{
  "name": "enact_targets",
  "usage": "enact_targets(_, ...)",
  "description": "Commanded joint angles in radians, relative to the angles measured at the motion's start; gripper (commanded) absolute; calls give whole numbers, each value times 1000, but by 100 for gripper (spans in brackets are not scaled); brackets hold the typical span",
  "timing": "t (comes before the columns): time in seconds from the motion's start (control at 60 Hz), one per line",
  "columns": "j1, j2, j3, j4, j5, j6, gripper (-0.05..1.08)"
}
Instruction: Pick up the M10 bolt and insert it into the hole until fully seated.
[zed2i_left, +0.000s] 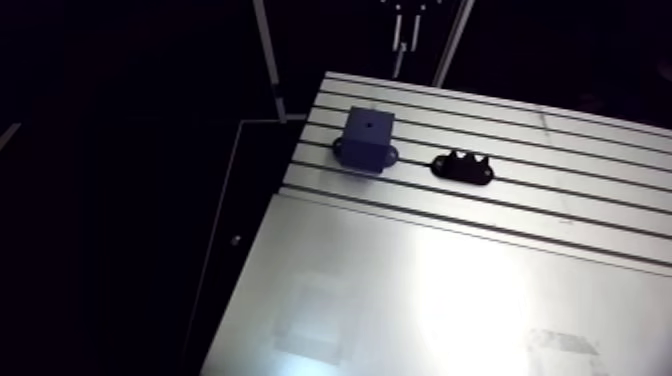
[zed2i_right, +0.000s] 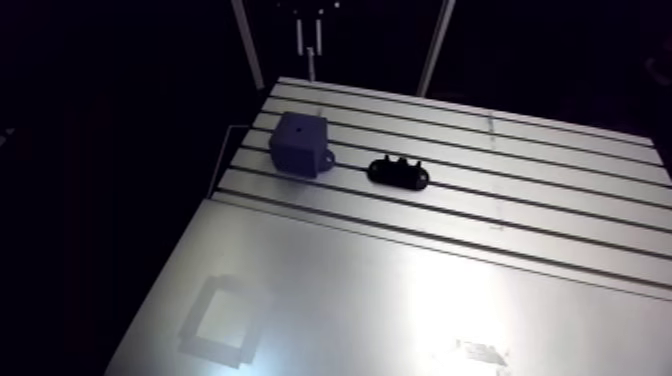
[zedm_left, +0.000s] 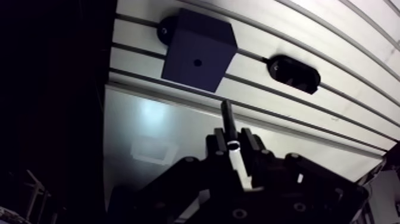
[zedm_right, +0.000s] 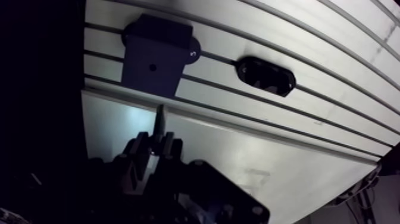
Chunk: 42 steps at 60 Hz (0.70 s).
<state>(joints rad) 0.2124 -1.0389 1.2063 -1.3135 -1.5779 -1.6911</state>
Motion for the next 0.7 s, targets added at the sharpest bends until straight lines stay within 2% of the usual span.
enact_targets(0.017,15,24,-3,1,-3,0,108)
enact_targets(0.233,36,43,-3,0,-4,1,108)
enact_targets(0.7,44,64,-4,3,-3,1,108)
